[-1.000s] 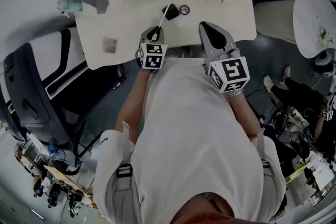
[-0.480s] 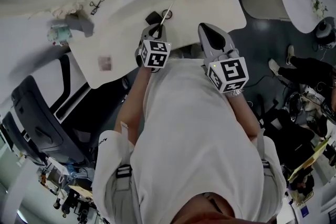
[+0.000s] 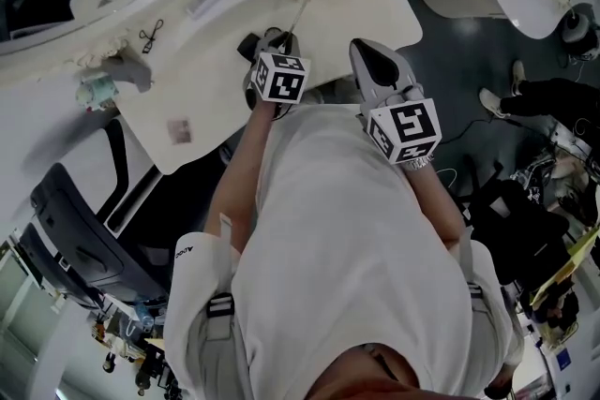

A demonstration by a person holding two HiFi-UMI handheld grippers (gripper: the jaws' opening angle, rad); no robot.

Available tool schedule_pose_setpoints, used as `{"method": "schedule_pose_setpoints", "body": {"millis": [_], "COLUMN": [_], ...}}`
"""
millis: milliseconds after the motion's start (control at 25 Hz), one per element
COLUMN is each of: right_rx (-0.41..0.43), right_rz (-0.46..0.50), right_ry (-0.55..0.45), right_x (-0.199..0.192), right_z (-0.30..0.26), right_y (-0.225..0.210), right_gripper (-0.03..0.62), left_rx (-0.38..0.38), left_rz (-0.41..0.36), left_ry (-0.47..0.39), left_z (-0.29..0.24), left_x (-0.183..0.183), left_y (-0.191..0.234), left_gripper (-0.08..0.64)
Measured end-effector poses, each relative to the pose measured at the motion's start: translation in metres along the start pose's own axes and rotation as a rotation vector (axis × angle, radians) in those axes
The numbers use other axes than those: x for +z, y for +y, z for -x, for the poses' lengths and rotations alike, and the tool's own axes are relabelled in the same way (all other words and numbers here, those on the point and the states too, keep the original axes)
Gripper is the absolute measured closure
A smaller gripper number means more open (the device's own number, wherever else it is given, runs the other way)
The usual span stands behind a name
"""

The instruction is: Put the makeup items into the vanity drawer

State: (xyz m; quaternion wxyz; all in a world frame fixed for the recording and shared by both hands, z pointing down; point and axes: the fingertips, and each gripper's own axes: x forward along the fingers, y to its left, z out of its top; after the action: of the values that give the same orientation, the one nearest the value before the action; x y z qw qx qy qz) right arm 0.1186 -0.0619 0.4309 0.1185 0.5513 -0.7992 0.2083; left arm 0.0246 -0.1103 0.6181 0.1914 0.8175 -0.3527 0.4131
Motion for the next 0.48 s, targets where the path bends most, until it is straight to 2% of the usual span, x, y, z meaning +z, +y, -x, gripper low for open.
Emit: {"method": "schedule_pose_setpoints", "body": {"millis": [480], "right_rx": [-0.009], "right_rz": [-0.03], "right_ry": [0.031], "right_x": [0.002], "right_z": [-0.01], "right_y": [-0.056], "right_gripper": [0.584], "left_rx": [0.031], "left_rz": [-0.016], "left_ry": [0.137], "left_z": [-0.045], "left_x": [0.015], "left_y": [0.005], "left_gripper": [0.526]}}
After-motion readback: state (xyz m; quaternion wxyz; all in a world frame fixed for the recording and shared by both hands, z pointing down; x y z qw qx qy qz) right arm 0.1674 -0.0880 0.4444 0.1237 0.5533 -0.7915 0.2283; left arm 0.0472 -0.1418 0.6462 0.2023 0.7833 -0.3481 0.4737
